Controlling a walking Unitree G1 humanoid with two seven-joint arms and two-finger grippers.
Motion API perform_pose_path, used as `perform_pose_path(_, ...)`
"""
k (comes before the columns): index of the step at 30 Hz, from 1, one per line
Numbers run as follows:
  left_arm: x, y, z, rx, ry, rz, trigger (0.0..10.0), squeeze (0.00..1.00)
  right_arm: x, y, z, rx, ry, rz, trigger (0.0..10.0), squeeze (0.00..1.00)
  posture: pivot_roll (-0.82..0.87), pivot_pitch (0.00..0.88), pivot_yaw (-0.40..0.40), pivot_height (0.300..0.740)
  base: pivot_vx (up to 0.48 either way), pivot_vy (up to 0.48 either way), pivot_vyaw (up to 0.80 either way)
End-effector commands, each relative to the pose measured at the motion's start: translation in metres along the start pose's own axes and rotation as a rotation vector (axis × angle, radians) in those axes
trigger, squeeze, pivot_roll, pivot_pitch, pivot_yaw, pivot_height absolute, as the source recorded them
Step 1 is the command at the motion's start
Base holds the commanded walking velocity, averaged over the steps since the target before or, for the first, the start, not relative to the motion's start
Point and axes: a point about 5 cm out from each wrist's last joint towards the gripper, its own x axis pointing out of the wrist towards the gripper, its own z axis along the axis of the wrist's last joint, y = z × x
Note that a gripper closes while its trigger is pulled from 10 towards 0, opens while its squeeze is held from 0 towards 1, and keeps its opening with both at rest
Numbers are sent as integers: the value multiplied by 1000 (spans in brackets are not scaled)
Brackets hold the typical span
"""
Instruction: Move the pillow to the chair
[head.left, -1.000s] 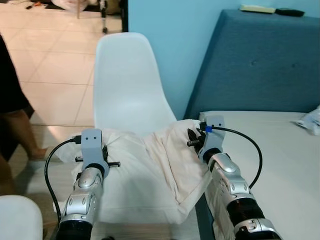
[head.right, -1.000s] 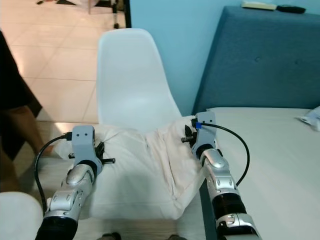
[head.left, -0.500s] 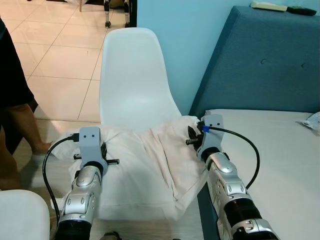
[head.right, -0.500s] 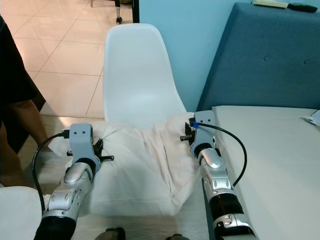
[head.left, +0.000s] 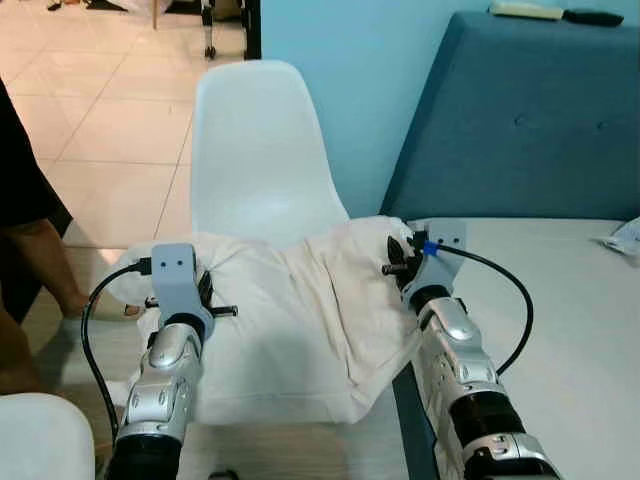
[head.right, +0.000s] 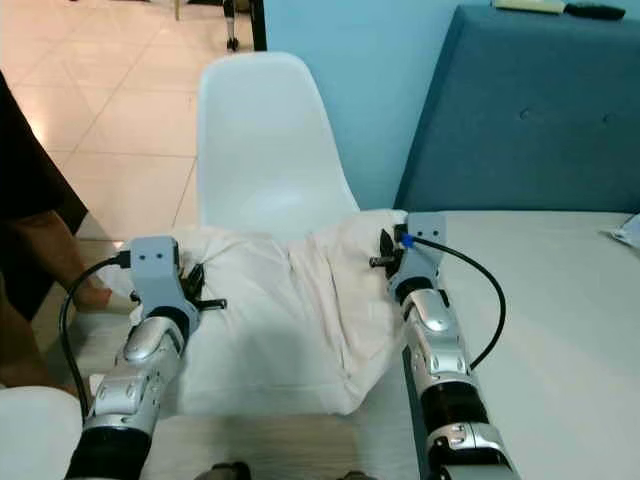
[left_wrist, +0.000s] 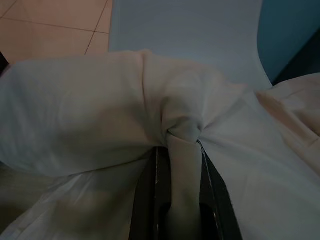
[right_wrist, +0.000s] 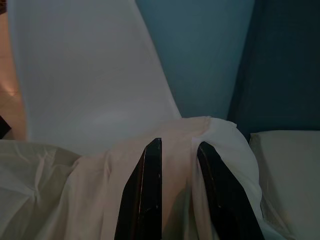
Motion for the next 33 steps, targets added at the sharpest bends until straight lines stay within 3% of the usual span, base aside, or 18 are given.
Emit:
perform_pose_path(1,2,-7,12,-10,-61,-34,10000,0,1,3,8,0,-56,14,10000,0,19,152,-55,740,401,0,0)
perform_pose_path(33,-1,-5,11,-22,-77,-30,10000,0,3,6,6,0,-46,44,10000,0,26,148,-68,740,389,0,0)
